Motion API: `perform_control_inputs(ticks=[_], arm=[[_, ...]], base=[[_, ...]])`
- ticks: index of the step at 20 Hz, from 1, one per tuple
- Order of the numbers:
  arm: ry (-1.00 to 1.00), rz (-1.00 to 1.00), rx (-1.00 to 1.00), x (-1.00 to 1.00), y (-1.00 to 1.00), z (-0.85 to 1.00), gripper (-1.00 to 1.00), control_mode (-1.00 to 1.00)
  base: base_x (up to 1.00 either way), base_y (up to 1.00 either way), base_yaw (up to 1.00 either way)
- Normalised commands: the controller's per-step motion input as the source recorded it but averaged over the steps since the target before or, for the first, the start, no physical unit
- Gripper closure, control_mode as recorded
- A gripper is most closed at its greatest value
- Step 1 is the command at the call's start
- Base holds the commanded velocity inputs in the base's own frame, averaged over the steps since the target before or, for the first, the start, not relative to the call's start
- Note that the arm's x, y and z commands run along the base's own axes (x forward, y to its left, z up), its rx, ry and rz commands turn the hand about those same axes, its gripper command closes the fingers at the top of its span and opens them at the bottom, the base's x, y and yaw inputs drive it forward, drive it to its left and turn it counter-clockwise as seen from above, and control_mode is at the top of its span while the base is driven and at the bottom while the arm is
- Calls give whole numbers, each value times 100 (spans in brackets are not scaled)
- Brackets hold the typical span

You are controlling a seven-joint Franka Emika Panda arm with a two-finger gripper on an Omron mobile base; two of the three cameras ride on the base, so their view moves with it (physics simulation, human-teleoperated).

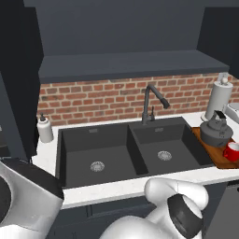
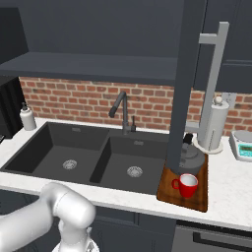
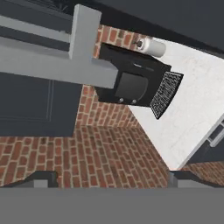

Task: Pick the kettle from the counter and place it on the tray. Then pick the mug from the cabinet and place it on the tray. Then close the cabinet doors.

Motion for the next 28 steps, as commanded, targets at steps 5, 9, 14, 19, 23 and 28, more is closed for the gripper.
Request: perform_control_inputs(ticks=[5, 9, 14, 19, 23, 28], arm=[[0, -34, -1, 42, 49, -15, -100, -100], [0, -38, -1, 24, 24, -9, -100, -100], [0, -33, 0, 5, 10, -23, -100, -100], [-5, -22, 0, -2, 25, -19, -100, -100], [-6, -19, 1, 1, 18, -9, -100, -100], [-8, -14, 14, -4, 25, -9, -100, -100]], base=[[0, 0, 0], [0, 0, 0], [0, 0, 0], [0, 0, 0], [0, 0, 0], [0, 0, 0]])
